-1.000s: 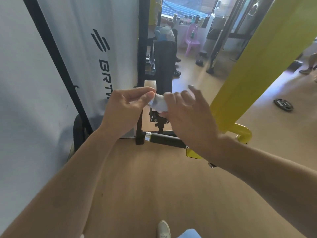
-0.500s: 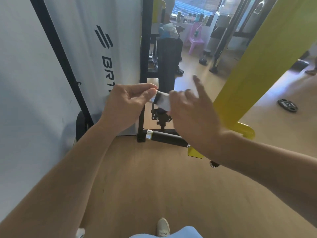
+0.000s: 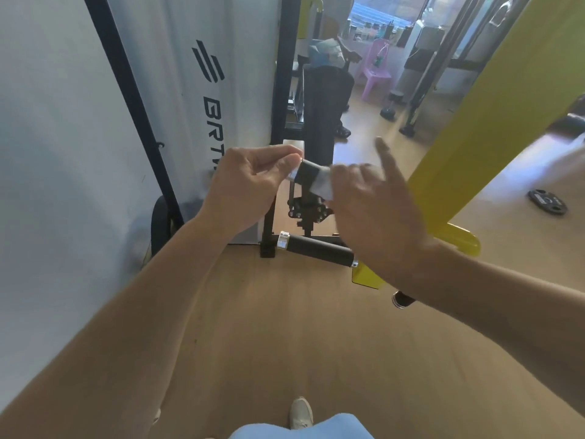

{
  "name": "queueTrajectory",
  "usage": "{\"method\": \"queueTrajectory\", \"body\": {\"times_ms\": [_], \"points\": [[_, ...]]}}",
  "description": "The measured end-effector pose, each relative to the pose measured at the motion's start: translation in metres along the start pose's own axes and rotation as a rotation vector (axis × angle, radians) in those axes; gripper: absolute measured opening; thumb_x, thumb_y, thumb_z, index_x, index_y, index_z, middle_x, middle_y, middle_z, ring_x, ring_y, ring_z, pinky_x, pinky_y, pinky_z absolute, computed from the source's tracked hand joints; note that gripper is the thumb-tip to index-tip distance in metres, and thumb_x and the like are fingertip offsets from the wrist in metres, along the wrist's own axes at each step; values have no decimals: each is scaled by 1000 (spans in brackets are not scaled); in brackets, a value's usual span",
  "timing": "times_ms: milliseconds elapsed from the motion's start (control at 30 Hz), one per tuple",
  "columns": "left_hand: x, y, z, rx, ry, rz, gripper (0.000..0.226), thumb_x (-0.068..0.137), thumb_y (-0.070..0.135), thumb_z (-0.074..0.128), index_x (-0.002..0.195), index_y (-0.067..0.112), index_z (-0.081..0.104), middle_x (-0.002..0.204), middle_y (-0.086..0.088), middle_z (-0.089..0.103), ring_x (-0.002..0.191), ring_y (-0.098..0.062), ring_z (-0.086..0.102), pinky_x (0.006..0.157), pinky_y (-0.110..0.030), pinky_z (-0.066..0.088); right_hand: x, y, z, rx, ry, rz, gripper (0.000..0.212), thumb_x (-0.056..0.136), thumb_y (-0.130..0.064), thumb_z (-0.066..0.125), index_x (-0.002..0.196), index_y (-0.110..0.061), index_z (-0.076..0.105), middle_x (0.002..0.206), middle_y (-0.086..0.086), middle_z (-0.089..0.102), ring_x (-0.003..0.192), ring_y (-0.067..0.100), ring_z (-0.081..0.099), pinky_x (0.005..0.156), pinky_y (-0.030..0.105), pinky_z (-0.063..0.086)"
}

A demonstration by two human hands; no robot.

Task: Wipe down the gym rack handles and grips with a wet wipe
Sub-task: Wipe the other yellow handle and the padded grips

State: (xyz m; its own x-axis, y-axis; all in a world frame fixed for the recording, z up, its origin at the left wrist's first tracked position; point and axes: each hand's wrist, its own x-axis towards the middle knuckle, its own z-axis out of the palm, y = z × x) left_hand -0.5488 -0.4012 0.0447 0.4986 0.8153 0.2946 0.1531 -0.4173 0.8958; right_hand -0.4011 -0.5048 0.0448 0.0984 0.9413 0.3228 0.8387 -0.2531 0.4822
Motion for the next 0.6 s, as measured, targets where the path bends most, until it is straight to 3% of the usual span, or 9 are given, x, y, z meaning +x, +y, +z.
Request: {"method": "queueTrajectory", "body": {"times_ms": [67, 167, 200, 267, 333, 400, 433, 500, 600], "points": [[0, -4, 2, -5, -6, -11, 29, 98, 23, 61, 122, 12, 71, 102, 6, 70, 48, 2, 57, 42, 1, 32, -20, 14, -4, -61, -77, 3, 68, 96, -10, -5, 102, 10, 59, 88, 28, 70, 98, 42, 69, 115, 55, 29], [-3, -7, 5, -37, -8, -29, 31, 98, 27, 60, 124, 15, 70, 113, -3, 74, 50, 2, 61, 47, 3, 30, -36, 25, -19, -106, -130, -102, 79, 95, -7, -13, 121, 17, 57, 111, 35, 67, 112, 46, 64, 119, 50, 25], [-4, -7, 6, -59, -6, -35, 30, 98, 26, 59, 124, 14, 70, 113, -7, 75, 59, 2, 65, 57, 6, 29, -41, 24, -30, -48, -95, -146, 76, 97, -8, -10, 126, 14, 57, 117, 33, 66, 116, 45, 62, 119, 50, 25], [-7, -5, 4, -105, -11, -41, 29, 99, 24, 59, 122, 13, 71, 112, -20, 73, 86, 5, 55, 74, 2, 25, -54, 13, -53, 230, -39, -256, 50, 101, -9, 21, 133, -2, 59, 121, 16, 70, 121, 34, 61, 118, 43, 29], [-10, -7, 3, -116, -31, -32, 29, 99, 24, 57, 124, 14, 70, 112, -24, 70, 94, 10, 44, 75, -4, 16, -63, -3, -67, 543, -323, -327, 32, 100, -19, 48, 132, -22, 47, 113, -1, 72, 107, 24, 64, 100, 33, 47], [-11, -11, 3, -106, -54, -38, 32, 100, 27, 54, 129, 19, 67, 116, -15, 71, 102, 10, 32, 83, -10, 19, -60, -18, -53, 677, -616, -190, 20, 103, -31, 45, 120, -30, 34, 96, -4, 68, 83, 19, 62, 71, 35, 51], [-13, -15, 3, -110, -66, -49, 34, 101, 29, 53, 132, 23, 64, 123, -7, 71, 108, 7, 36, 89, -12, 23, -54, -24, -35, 715, -605, -86, 13, 104, -31, 44, 112, -30, 35, 85, -3, 65, 72, 17, 60, 59, 34, 48], [-19, -28, 4, -123, -87, -79, 35, 101, 36, 51, 134, 35, 59, 135, 10, 65, 121, -2, 44, 102, -22, 29, -40, -30, 3, 717, -382, 66, 8, 100, -20, 53, 101, -25, 47, 70, -6, 59, 62, 14, 60, 50, 25, 40], [-30, -57, 11, -81, -146, -148, 38, 100, 43, 49, 137, 39, 55, 140, 22, 56, 126, 2, 55, 111, -21, 41, -20, -37, 47, 742, -89, 203, 12, 87, -7, 70, 96, -13, 74, 90, 3, 73, 83, 21, 70, 70, 27, 54]]}}
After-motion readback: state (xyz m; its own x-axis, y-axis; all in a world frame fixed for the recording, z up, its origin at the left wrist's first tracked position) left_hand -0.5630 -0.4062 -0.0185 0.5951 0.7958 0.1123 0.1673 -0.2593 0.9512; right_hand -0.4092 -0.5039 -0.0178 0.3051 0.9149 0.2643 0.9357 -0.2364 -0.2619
